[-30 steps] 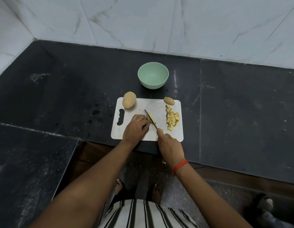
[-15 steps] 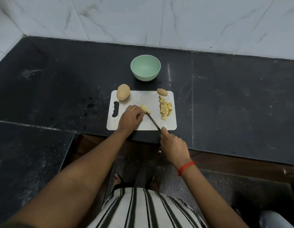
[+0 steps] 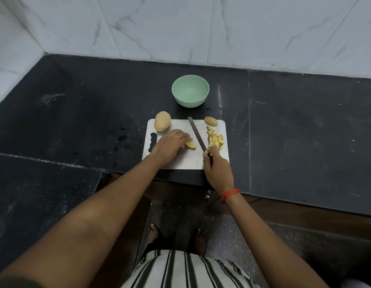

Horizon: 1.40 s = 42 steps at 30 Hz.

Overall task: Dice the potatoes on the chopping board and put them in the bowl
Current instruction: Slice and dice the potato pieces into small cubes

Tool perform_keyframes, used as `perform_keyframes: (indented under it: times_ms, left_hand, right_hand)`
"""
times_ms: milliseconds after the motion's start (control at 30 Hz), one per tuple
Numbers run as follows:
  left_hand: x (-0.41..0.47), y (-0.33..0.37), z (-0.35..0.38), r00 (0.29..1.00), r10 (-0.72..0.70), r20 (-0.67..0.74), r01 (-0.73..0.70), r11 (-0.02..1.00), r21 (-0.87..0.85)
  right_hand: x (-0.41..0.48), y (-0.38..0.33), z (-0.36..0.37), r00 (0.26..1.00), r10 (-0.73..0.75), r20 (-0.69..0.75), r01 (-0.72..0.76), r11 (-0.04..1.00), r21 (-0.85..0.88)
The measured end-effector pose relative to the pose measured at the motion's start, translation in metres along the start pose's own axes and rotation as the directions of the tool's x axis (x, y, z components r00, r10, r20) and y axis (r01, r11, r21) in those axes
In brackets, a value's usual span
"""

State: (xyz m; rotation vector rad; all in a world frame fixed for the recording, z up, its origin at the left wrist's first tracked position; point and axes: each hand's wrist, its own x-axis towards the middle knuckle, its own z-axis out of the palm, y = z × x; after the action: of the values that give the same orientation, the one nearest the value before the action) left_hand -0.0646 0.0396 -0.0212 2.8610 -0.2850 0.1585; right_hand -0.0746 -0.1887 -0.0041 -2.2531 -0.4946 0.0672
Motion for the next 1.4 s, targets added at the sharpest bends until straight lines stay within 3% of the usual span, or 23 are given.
perform_keyframes:
  times_ms: [233, 333, 433, 567, 700, 967, 1400]
  left_hand:
    - [0.010, 0.004, 0.002, 0.999, -0.018, 0.036, 0.017, 0.999, 0.026]
    - [0.009, 0.008, 0.008, 0.986, -0.167, -0.002, 0.166, 0.984, -0.067]
    - [0.003, 0.018, 0.018, 0.929, -0.353, -0.109, 0.338, 0.932, -0.133]
    - [-0.009, 0.030, 0.037, 0.850, -0.483, -0.210, 0.422, 0.863, -0.277]
    - [-0.015, 0.032, 0.038, 0.857, -0.460, -0.231, 0.368, 0.862, -0.350]
    - [-0.015, 0.024, 0.032, 0.883, -0.432, -0.183, 0.338, 0.857, -0.390]
    - [-0.018, 0.029, 0.036, 0.894, -0.383, -0.231, 0.291, 0.890, -0.350]
  right_hand:
    - [-0.008, 0.013, 0.022, 0.988, 0.047, -0.145, -0.013, 0.974, 0.225]
    - [-0.008, 0.015, 0.022, 0.986, 0.035, -0.164, 0.005, 0.971, 0.241]
    - [-0.008, 0.017, 0.025, 0.986, 0.029, -0.167, 0.009, 0.976, 0.219]
    - [-0.008, 0.020, 0.028, 0.986, 0.031, -0.163, -0.002, 0.985, 0.174]
    - [-0.007, 0.017, 0.031, 0.987, 0.029, -0.158, -0.016, 0.996, 0.083]
    - [0.002, 0.011, 0.041, 0.999, -0.025, -0.038, 0.011, 0.944, -0.331]
    - [0.005, 0.004, 0.041, 0.997, -0.076, -0.015, 0.060, 0.882, -0.467]
